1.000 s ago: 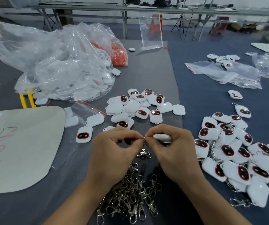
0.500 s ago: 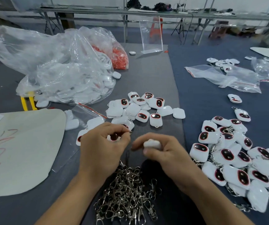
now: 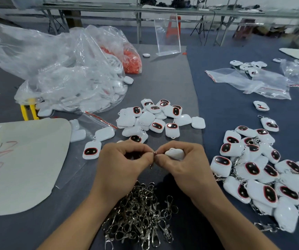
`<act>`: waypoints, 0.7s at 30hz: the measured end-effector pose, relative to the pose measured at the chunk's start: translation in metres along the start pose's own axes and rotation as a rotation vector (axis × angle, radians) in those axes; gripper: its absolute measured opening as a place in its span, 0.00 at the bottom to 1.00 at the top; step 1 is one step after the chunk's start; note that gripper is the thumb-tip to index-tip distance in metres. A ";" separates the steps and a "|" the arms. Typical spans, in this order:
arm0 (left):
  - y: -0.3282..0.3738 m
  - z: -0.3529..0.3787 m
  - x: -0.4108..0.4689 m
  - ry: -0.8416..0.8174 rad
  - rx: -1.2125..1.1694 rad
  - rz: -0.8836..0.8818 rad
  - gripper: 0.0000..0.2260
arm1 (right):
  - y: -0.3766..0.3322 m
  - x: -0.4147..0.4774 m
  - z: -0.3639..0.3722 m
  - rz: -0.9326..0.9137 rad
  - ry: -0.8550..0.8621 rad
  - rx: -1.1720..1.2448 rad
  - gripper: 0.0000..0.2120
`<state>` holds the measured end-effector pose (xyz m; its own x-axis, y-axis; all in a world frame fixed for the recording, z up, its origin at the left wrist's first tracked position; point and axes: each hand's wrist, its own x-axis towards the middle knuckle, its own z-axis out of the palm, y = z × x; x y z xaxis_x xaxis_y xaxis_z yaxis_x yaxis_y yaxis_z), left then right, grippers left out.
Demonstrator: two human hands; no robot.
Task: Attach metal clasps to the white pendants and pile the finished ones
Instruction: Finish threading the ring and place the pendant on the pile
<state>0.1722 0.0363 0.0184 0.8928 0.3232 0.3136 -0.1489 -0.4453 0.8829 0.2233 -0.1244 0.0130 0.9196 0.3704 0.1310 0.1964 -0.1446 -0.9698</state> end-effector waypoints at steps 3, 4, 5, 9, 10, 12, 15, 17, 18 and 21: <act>-0.002 -0.001 0.001 -0.064 -0.054 -0.035 0.04 | 0.000 -0.001 0.000 -0.027 0.042 -0.015 0.07; -0.002 -0.001 0.002 -0.086 -0.065 -0.039 0.04 | 0.000 -0.001 0.000 -0.041 0.059 -0.016 0.06; -0.002 -0.001 0.002 -0.103 -0.071 -0.039 0.05 | 0.000 -0.001 0.000 -0.052 0.072 -0.019 0.07; -0.002 -0.001 0.003 -0.119 -0.079 -0.041 0.05 | -0.001 -0.002 -0.003 -0.075 0.067 -0.079 0.10; -0.002 -0.001 0.003 -0.119 -0.079 -0.041 0.05 | -0.001 -0.002 -0.003 -0.071 0.062 -0.073 0.10; -0.002 -0.001 0.003 -0.119 -0.079 -0.045 0.06 | -0.001 -0.001 -0.004 -0.058 0.043 -0.051 0.10; -0.002 -0.002 0.005 -0.140 -0.110 -0.065 0.06 | -0.002 -0.001 -0.006 -0.061 -0.004 -0.048 0.11; -0.003 -0.003 0.007 -0.175 -0.122 -0.068 0.07 | -0.002 0.000 -0.010 -0.073 -0.026 -0.069 0.10; -0.003 -0.004 0.008 -0.195 -0.123 -0.062 0.08 | -0.003 0.000 -0.011 -0.083 -0.034 -0.086 0.10; -0.002 -0.009 0.010 -0.278 -0.138 -0.041 0.07 | -0.006 0.000 -0.016 -0.121 -0.082 -0.123 0.10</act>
<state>0.1776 0.0475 0.0229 0.9784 0.0898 0.1860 -0.1495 -0.3134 0.9378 0.2274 -0.1381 0.0216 0.8568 0.4651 0.2226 0.3485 -0.2041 -0.9148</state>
